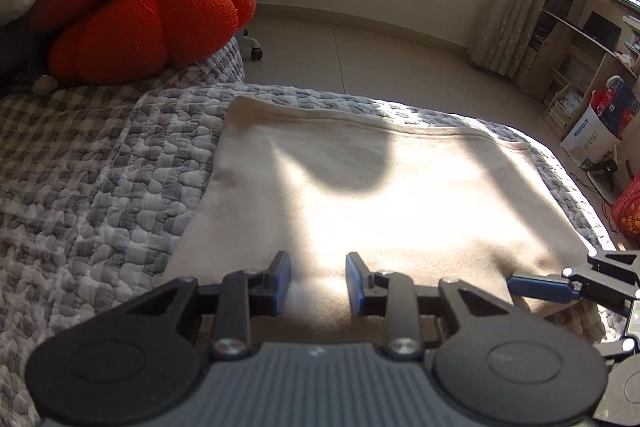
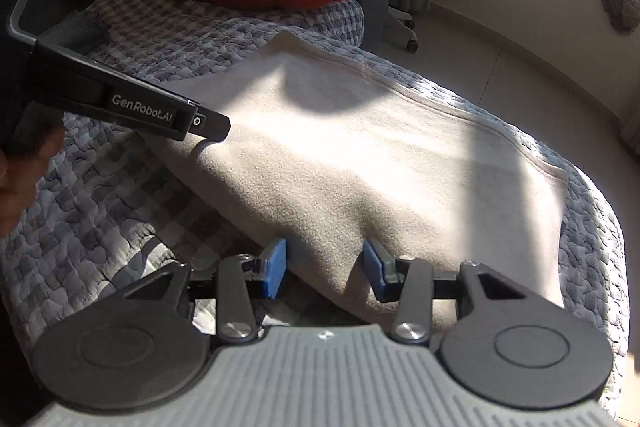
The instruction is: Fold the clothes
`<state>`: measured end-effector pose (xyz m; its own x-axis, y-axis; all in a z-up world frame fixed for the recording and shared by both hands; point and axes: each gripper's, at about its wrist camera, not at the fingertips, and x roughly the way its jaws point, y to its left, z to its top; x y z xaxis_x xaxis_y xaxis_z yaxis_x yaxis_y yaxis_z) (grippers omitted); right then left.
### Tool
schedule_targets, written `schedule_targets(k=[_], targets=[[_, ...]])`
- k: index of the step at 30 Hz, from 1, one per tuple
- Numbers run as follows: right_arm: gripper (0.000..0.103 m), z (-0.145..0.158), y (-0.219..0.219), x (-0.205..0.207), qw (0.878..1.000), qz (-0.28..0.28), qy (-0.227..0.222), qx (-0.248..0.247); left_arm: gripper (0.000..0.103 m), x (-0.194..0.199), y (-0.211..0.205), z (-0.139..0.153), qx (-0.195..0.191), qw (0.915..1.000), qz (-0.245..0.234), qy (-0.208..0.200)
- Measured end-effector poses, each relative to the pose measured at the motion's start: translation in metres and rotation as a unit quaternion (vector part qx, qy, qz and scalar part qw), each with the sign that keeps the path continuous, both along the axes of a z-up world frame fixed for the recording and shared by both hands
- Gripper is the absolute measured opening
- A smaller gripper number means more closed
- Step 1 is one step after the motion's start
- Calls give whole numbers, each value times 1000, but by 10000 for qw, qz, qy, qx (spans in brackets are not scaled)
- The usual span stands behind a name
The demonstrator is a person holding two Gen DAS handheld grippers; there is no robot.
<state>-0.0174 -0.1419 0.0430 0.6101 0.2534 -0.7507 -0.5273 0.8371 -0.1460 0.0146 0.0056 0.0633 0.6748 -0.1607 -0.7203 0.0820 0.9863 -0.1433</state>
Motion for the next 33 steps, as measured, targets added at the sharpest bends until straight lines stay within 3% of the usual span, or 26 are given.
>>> schedule_targets(k=[2,6,8,12,17,20,23,27,30,33], targets=[[53,0,8,-3,9997,108,-128,-187,32,2,4,0,-100,9999,28,40],[50,18,2,0,9985,-10,-217,507,32,2,7,-1,-224,9997,68,89],[50,18,4,1,9979,-42,-302,580,32,3,5,-2,-137,9999,14,57],[51,2,9,11,9986,-221,-37,475,33,3,3,-4,-62,10000,-44,48],[50,21,0,8,9965,-375,-114,740,33,2,9,-3,-193,9998,-35,47],[48,10,-8,16,9961,-639,99,600,33,2,11,-2,-239,9997,-38,65],[48,12,-19,16,9945,-669,173,784,33,1,13,0,-269,9996,17,73],[49,27,-39,15,9881,-1025,209,1125,36,-1,16,3,-279,9996,67,64],[50,15,-56,24,9815,-1513,612,1004,37,1,20,-1,-391,9990,107,166],[49,20,-73,20,9772,-1652,625,1182,37,1,22,0,-394,9990,86,166]])
